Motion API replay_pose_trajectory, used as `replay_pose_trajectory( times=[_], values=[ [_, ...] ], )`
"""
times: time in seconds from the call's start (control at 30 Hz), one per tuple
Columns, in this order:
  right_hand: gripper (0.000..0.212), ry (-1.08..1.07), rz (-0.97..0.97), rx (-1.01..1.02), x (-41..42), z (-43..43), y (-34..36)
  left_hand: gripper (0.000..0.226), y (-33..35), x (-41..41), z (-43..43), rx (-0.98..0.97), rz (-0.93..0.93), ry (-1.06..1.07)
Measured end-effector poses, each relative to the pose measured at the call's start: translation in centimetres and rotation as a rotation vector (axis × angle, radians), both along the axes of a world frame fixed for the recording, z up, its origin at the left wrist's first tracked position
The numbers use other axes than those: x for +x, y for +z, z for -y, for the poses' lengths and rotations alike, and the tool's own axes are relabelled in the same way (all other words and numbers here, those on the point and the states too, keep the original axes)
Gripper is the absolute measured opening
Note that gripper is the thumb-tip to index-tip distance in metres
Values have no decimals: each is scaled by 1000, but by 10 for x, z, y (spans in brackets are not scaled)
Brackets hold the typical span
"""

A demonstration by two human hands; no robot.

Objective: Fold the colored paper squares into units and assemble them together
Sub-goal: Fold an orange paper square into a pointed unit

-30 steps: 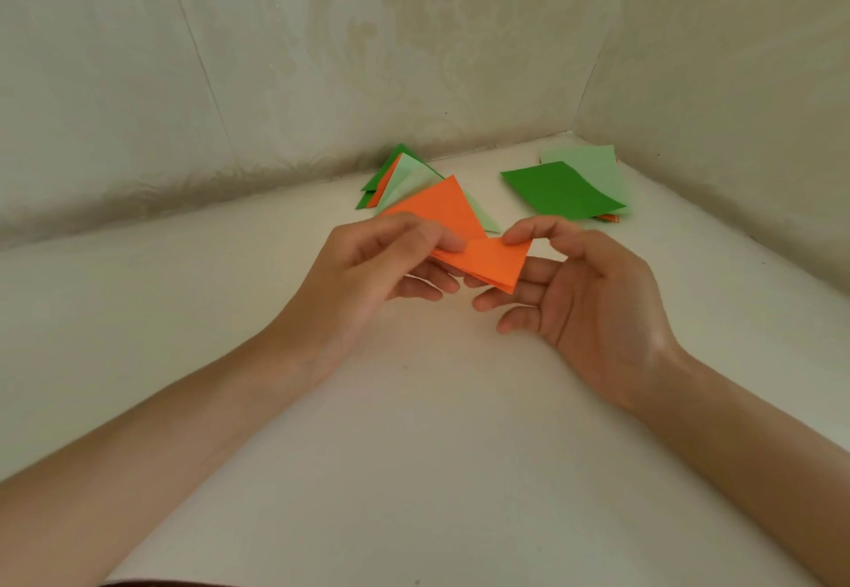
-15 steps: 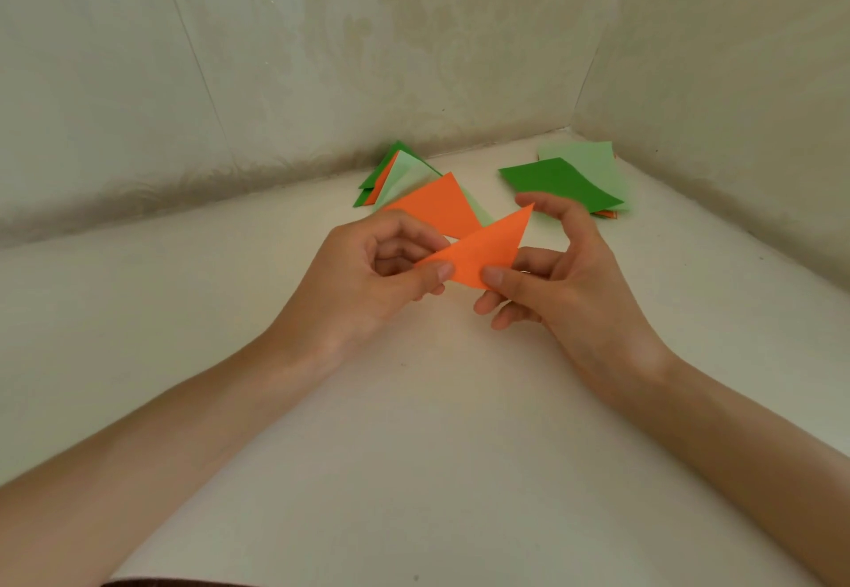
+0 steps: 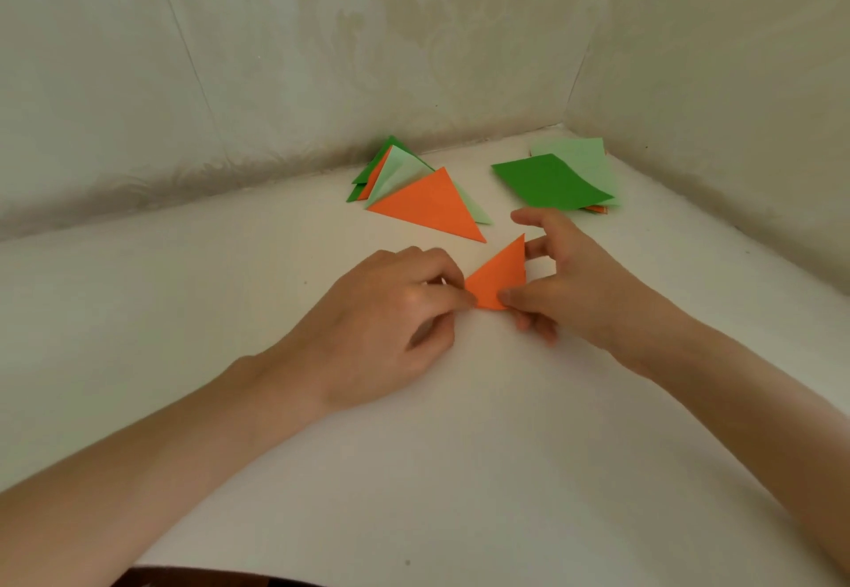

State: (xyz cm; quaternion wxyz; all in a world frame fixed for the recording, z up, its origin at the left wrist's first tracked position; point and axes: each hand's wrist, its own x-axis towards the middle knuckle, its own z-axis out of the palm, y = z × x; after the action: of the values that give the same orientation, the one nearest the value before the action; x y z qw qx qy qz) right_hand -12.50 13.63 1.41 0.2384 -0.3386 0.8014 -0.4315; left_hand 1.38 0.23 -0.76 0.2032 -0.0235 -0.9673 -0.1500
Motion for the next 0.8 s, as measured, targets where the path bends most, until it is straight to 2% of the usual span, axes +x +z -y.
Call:
replay_pose_trajectory(
  times=[0.13,0.2,0.3,0.37,0.5,0.57,0.8],
  values=[
    [73,86,-262,170,-8,-6,1,38,0,0,1,-12,39,-33],
    [67,113,-411,207,-9,-11,3,39,0,0,1,27,48,-45],
    [35,312,-830,33,-5,-19,0,41,-1,1,0,70,68,-52],
    [30,483,-1000,-18,-7,-26,-7,41,-2,2,-1,64,71,-51],
    [43,569,-1073,31,-6,-35,-15,41,-1,2,-2,-22,55,-24],
    [43,544,-1114,29,-4,-39,-16,40,0,3,-2,-38,44,-2],
    [45,372,-1036,-67,-3,-50,-8,39,0,3,-2,-37,55,2]
  ],
)
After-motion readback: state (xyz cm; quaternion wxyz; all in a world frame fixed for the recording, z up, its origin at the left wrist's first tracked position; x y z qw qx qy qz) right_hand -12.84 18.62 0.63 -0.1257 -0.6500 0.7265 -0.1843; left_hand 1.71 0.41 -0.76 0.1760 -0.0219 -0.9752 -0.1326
